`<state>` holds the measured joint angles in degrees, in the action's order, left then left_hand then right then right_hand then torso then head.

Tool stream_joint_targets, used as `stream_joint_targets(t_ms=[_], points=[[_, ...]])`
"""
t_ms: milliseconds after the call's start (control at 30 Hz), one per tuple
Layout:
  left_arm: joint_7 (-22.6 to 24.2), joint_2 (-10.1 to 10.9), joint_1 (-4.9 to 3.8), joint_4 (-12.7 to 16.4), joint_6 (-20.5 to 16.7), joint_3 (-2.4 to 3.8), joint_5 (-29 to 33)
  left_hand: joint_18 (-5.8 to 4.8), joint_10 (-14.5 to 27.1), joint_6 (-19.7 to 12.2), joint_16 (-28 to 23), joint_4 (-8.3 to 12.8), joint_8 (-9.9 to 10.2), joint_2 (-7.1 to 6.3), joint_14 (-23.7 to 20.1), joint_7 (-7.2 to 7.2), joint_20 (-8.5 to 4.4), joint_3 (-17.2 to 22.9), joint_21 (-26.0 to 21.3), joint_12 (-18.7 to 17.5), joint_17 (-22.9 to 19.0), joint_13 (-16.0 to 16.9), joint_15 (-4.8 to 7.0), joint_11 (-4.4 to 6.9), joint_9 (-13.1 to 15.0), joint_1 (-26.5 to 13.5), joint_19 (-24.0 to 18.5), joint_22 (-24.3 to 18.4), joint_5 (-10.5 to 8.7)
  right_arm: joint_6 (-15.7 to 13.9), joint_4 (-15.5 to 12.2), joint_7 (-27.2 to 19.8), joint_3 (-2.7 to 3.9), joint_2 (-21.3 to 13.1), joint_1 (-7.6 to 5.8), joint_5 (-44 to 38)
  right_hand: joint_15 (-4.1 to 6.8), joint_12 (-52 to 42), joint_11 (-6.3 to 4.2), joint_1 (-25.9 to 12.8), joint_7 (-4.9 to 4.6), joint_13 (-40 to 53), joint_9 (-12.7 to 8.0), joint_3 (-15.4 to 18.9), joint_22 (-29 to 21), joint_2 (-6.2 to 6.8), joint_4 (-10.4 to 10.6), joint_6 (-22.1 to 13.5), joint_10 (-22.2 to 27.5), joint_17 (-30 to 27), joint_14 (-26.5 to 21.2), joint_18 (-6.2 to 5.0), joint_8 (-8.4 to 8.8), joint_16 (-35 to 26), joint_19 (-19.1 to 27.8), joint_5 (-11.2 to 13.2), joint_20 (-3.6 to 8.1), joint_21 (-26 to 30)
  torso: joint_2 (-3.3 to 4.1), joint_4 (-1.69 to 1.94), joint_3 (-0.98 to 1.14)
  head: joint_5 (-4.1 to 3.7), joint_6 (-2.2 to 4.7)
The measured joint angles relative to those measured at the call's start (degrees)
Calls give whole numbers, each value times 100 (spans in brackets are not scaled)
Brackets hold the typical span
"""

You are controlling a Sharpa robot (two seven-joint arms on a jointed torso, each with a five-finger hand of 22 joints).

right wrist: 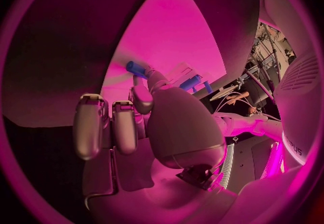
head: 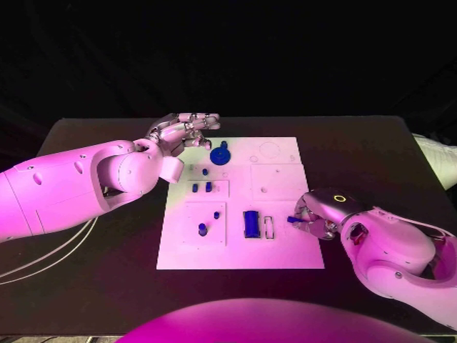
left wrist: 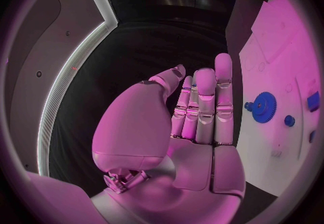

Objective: Assemble the parts on the task board

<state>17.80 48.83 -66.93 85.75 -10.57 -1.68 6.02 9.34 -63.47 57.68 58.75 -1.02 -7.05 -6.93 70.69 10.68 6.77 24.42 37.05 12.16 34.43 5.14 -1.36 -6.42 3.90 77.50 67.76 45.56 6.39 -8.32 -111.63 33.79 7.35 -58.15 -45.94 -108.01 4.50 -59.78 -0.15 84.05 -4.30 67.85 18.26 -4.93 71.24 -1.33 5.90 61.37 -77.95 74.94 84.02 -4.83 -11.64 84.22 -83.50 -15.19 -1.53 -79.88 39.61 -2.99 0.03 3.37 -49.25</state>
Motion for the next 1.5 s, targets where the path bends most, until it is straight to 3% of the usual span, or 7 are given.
stream_joint_targets(t_ms=[67, 133, 267, 433, 733, 800, 1500], points=[[0, 0, 1, 0, 1, 0, 0, 0, 28, 0, 0, -6, 0, 0, 0, 0, 0, -25, -31, 0, -16, 0, 0, -4, 0, 0, 0, -7, 0, -188, -41, 1, -7, -19, 15, 186, 0, 10, 1, 27, -21, -7, -7, -172, 0, 31, 159, -13, 1, 0, 0, 0, 35, 0, 0, -156, 0, 0, 0, 0, 0, 0, 0], [-1, 0, 2, 0, 2, 0, 0, 0, 41, -8, 0, 1, 0, 0, -11, -8, 0, -31, -31, 0, -26, 0, -11, -1, 0, 0, 0, -13, 0, -388, -92, 2, -4, -33, 17, 396, 0, 48, 1, -115, -50, -38, -11, -404, 7, 205, 386, -3, 1, 0, 0, 0, 35, 0, 0, -265, 0, 0, 1, 0, 0, -5, -1], [-2, 2, 5, 2, 5, 0, -1, 0, 41, -8, 0, 1, 0, 0, -20, -8, 0, -31, -31, 0, -29, 0, -20, -1, 0, 0, 0, -13, 0, -800, -188, 1, 11, -49, 13, 865, 11, 20, -5, -448, -49, 71, -11, -1613, 18, 637, -205, -6, 9, 0, 7, 0, 36, 0, 13, -290, -13, 0, 2, 0, 0, -11, -1], [-4, 5, 6, 4, 9, 0, -6, 0, 41, -8, 0, 1, 0, 0, -20, -8, 0, -31, -31, 0, -29, 0, -20, -1, 0, 0, 0, -13, 0, -1154, -259, 1, 16, -50, 13, 1305, -9, -3, 14, -784, -49, 61, -11, -2003, 18, 704, -303, -7, -10, -1, -14, 0, 37, 0, 13, -291, -13, 0, 5, -1, -1, -12, -5], [-7, 3, 9, 5, 15, 0, -14, 0, 41, -8, 0, 1, 0, 0, -20, -8, 0, -31, -31, 0, -29, 0, -20, -1, 0, 0, 0, -12, 0, -1293, -252, 25, 18, 17, 13, 1845, -9, -45, -1, -1179, -18, 112, -9, -2072, 34, 789, -196, 24, -64, -1, -14, 0, 37, 0, 13, -513, -13, 0, -1, 1, -8, -9, -22], [-7, 3, 9, 6, 16, 0, -15, 0, 41, -8, 0, 1, 0, 0, -20, -8, 0, -31, -30, 0, -29, 0, -20, -1, 0, 0, 0, -12, 0, -1282, -234, 33, 18, 47, 13, 1939, -9, -68, -15, -1265, -18, 121, 153, -2037, 34, 788, -136, 24, -78, -2, -13, 0, 38, 0, 13, -568, -13, 0, -1, 3, -7, -9, -23], [-17, 1, 10, 13, 20, 0, -22, 0, 41, -30, 0, 1, 0, 0, -20, 12, 0, -31, -30, 0, -34, 0, -20, -1, 0, 0, 0, -11, 0, -894, -27, 98, 13, 358, 11, 2268, -9, -85, -72, -1810, 58, 115, 387, -1514, 73, 714, 304, 185, -177, -2, -13, 53, 10, 0, 12, -656, -13, 0, 2, 3, -4, 6, -35]])
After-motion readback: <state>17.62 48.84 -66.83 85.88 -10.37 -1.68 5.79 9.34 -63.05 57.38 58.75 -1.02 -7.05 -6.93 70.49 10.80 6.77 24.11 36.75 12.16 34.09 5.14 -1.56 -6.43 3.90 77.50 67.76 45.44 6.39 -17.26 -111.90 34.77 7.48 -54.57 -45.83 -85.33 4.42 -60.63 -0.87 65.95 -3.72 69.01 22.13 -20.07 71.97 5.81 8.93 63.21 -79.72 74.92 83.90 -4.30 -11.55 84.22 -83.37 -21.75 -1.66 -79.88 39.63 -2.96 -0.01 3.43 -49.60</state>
